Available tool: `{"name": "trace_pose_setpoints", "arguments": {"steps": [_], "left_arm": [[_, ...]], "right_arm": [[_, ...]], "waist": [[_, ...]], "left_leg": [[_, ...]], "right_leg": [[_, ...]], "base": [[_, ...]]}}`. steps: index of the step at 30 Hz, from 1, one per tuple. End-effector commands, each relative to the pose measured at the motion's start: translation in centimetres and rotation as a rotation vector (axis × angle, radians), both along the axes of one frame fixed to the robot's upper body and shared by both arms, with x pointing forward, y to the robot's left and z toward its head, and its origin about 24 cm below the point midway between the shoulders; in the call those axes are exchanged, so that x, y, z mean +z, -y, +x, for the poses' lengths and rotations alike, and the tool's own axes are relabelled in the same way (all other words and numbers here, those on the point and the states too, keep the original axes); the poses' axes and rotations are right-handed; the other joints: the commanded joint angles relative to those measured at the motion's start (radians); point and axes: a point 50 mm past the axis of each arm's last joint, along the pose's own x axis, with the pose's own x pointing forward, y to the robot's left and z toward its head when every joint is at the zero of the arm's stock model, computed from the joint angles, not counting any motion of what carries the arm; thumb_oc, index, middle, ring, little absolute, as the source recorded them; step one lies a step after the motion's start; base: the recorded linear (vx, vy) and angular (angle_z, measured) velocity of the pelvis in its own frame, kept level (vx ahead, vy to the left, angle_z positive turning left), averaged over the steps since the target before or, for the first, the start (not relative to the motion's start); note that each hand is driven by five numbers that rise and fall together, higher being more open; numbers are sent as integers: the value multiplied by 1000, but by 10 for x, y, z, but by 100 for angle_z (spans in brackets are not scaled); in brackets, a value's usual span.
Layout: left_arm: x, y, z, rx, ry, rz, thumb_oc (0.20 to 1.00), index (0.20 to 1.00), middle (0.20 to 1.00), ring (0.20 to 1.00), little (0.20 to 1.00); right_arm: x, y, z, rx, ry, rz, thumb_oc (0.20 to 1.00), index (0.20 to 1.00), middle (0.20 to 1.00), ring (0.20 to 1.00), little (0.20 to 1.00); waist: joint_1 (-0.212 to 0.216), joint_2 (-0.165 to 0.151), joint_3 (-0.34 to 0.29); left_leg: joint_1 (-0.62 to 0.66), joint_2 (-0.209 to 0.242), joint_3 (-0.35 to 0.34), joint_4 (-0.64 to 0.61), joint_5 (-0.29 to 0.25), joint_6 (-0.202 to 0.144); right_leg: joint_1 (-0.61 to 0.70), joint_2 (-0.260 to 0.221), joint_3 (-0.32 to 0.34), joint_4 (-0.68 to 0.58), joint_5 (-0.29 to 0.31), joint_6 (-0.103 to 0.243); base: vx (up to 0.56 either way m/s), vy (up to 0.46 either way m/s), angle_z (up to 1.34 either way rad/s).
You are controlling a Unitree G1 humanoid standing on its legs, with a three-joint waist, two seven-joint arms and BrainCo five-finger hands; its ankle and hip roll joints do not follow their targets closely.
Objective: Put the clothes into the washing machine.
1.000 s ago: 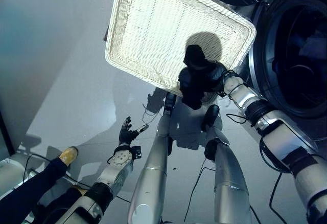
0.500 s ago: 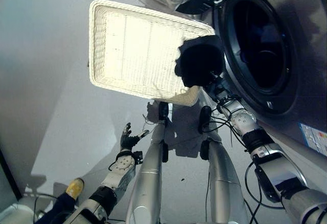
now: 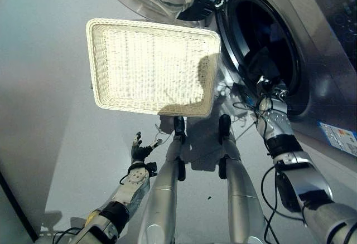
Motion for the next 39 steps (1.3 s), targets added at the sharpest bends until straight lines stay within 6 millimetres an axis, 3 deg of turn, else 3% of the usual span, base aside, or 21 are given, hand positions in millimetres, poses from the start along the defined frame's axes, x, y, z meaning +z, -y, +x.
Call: {"name": "trace_pose_setpoints", "arguments": {"steps": [1, 5, 6, 7, 8, 13, 23, 29, 34, 39], "left_arm": [[0, -3, -2, 28, -24, -12, 1000, 1000, 1000, 1000, 1000], [-1, -7, -5, 13, -33, -2, 1000, 1000, 1000, 1000, 1000], [-1, -10, -7, -3, -41, 8, 1000, 1000, 1000, 1000, 1000], [0, -11, -7, -6, -41, 6, 1000, 1000, 1000, 1000, 1000], [-1, -12, -8, -14, -44, 3, 1000, 1000, 1000, 1000, 1000], [-2, -9, -9, -34, -45, -10, 1000, 1000, 1000, 1000, 1000], [-8, -4, -13, -44, -59, -16, 1000, 1000, 1000, 1000, 1000], [-12, -1, -16, -40, -70, -37, 1000, 1000, 1000, 1000, 1000], [-15, 1, -15, -48, -74, -44, 1000, 1000, 1000, 1000, 1000], [-15, 0, -14, -44, -75, -46, 1000, 1000, 1000, 1000, 1000]], "right_arm": [[93, 126, -62, -572, 127, -86, 200, 200, 200, 200, 200], [111, 138, -69, -618, 98, -68, 200, 200, 200, 200, 200], [123, 145, -80, -697, 165, 6, 200, 200, 200, 200, 200], [126, 147, -82, -715, 195, 24, 338, 338, 338, 338, 338], [131, 147, -84, -730, 255, 44, 1000, 1000, 1000, 1000, 1000], [144, 126, -75, -612, 316, 44, 1000, 1000, 1000, 1000, 1000], [123, 102, -50, -452, 295, -28, 1000, 1000, 1000, 1000, 1000], [123, 80, -38, -342, 429, -175, 1000, 1000, 1000, 1000, 1000], [109, 72, -32, -316, 497, -190, 1000, 1000, 1000, 1000, 1000], [84, 75, -31, -325, 450, -151, 1000, 1000, 1000, 1000, 1000]], "waist": [[-33, 47, -9], [-21, 50, -9], [-11, 51, -9], [-10, 53, -9], [-8, 57, -9], [-1, 71, -9], [7, 85, -9], [5, 94, -9], [0, 97, -9], [-10, 95, -9]], "left_leg": [[-19, -39, -50, 36, -68, -20], [-25, -42, -56, 47, -71, -21], [-34, -44, -63, 56, -69, -20], [-39, -45, -65, 61, -70, -21], [-42, -48, -69, 69, -73, -20], [-54, -50, -68, 90, -74, -18], [-50, -58, -75, 117, -83, -16], [-34, -48, -60, 102, -75, -24], [-5, -55, -57, 94, -81, -20], [14, -64, -59, 100, -91, -16]], "right_leg": [[-13, 18, -86, 79, -51, 55], [-12, 14, -98, 85, -59, 51], [-15, 14, -106, 92, -61, 47], [-18, 15, -108, 96, -63, 45], [-18, 14, -113, 105, -71, 42], [-30, 12, -120, 135, -91, 34], [-22, 2, -130, 165, -116, 25], [-9, 2, -130, 160, -121, 24], [14, 1, -124, 149, -121, 27], [34, -7, -111, 132, -110, 33]], "base": [[37, -60, 5], [36, -44, 5], [39, -50, 2], [93, -58, 5], [68, -7, 6], [50, 21, 5], [14, 3, 2], [-13, 27, -1], [-48, 43, -1], [-46, 37, 3]]}}
